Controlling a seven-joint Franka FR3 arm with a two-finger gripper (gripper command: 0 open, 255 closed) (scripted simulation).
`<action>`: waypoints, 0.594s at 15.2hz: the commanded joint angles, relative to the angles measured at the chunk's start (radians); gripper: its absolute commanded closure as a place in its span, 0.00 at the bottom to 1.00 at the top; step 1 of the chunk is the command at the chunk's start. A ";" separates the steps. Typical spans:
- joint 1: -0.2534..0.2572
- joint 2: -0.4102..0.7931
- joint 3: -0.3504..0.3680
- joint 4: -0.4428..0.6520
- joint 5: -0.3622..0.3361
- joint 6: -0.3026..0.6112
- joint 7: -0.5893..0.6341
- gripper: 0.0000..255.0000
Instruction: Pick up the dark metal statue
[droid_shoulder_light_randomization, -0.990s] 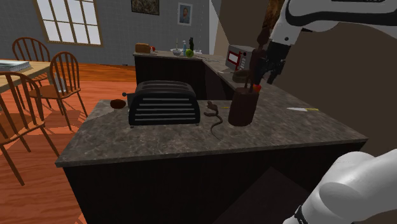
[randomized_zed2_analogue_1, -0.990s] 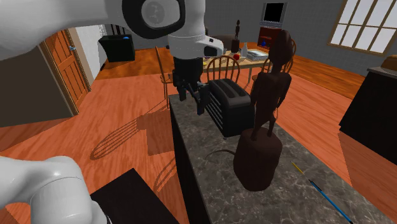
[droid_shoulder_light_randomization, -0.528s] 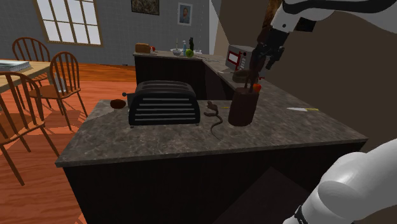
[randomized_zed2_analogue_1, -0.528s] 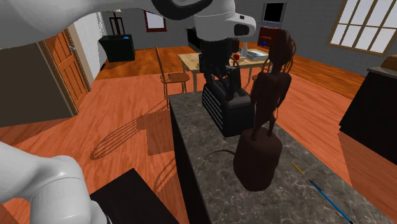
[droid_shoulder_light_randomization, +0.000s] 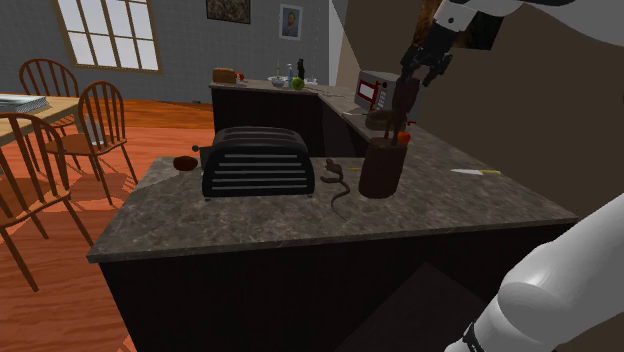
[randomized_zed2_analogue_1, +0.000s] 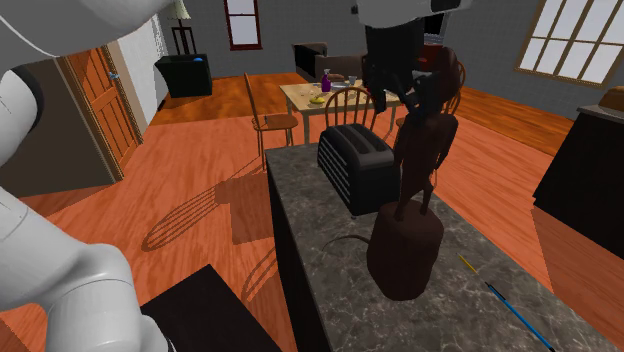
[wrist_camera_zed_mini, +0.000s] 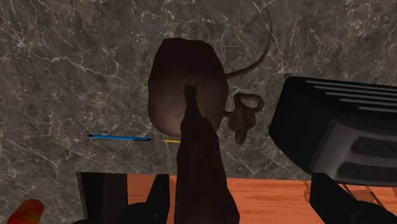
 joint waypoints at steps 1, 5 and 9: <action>-0.009 0.045 -0.020 0.082 0.016 -0.004 0.003 0.00; -0.014 0.042 -0.025 0.048 0.017 0.040 0.004 0.00; -0.015 0.016 -0.021 -0.035 0.009 0.098 0.005 0.00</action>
